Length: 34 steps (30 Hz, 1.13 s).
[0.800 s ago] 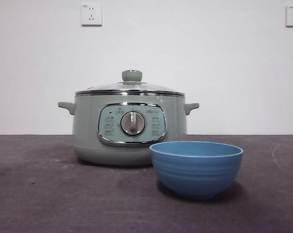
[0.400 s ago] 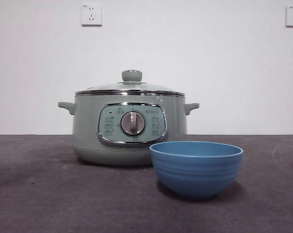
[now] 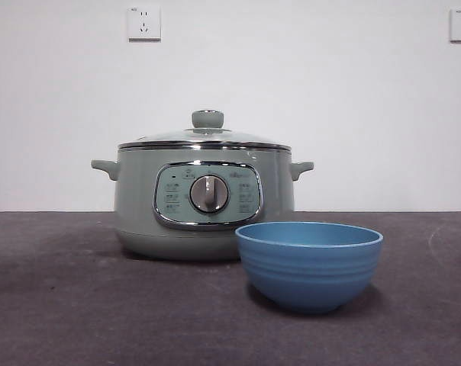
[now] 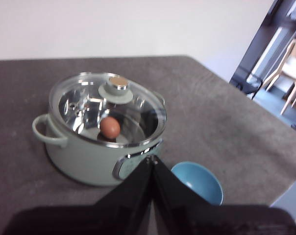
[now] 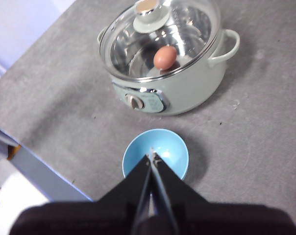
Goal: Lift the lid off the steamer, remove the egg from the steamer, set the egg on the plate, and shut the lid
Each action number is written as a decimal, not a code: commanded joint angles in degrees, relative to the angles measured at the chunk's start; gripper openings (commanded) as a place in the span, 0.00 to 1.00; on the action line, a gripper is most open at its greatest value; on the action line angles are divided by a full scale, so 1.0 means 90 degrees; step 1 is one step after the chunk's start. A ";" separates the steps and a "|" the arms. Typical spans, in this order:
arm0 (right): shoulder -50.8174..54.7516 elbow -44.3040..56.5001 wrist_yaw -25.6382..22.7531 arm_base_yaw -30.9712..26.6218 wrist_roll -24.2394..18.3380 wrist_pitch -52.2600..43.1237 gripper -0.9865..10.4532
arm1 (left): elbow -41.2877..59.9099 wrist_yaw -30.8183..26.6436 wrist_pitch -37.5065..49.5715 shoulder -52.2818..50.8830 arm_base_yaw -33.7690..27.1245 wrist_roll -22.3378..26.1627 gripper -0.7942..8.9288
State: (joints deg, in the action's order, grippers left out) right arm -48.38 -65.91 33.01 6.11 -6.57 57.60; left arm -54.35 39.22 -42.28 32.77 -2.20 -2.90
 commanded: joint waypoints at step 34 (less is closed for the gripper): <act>0.0000 -0.0032 -0.0039 0.0036 0.0245 -0.0010 0.63 | -0.0913 -0.0602 0.1843 0.2458 0.1326 0.0355 0.70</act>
State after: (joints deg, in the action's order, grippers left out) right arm -48.47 -65.95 32.62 6.37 -4.73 57.65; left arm -61.93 34.65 -26.63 53.10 8.56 -0.89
